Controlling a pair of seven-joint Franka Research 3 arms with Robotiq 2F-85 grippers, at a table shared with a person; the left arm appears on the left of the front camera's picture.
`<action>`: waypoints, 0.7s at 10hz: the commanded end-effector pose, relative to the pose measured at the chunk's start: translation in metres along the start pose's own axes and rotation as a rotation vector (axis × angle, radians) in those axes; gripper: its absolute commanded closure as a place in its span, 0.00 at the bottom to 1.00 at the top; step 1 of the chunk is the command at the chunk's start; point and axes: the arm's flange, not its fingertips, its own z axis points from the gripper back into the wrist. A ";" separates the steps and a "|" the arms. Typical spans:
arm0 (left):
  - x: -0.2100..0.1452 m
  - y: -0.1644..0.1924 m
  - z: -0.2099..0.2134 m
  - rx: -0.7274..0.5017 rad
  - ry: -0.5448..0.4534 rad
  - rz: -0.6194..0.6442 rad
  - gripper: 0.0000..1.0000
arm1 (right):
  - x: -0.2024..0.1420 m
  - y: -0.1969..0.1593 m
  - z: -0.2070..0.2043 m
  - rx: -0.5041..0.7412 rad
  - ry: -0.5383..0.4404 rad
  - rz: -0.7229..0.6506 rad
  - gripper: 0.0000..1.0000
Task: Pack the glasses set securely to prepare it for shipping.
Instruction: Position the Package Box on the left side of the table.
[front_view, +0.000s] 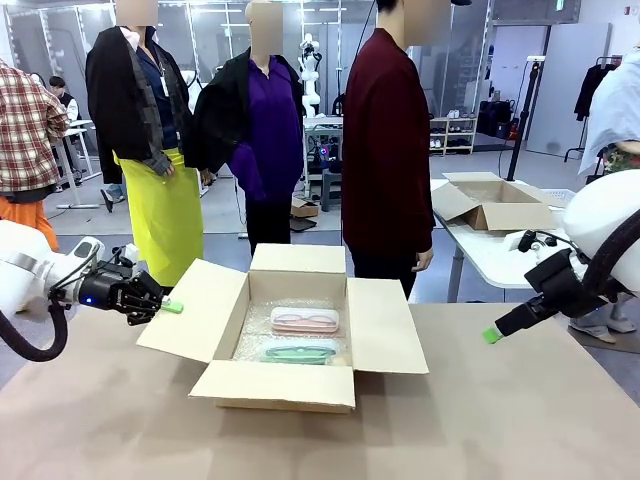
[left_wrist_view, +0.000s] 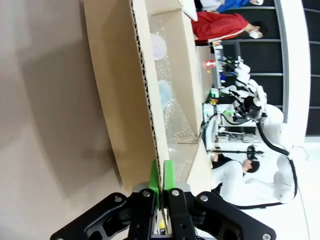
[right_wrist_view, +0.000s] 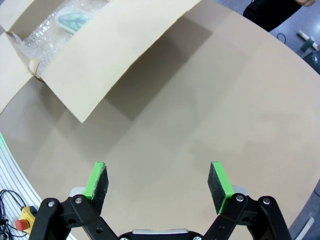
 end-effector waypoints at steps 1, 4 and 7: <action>-0.015 -0.012 0.006 0.098 -0.009 0.011 1.00 | 0.002 0.002 -0.003 -0.004 -0.016 -0.020 0.00; -0.034 -0.023 0.033 0.265 0.003 -0.007 1.00 | 0.002 0.002 -0.003 -0.004 -0.016 -0.020 0.00; -0.045 -0.045 0.057 0.445 0.047 -0.039 1.00 | 0.002 0.002 -0.003 -0.004 -0.016 -0.020 0.00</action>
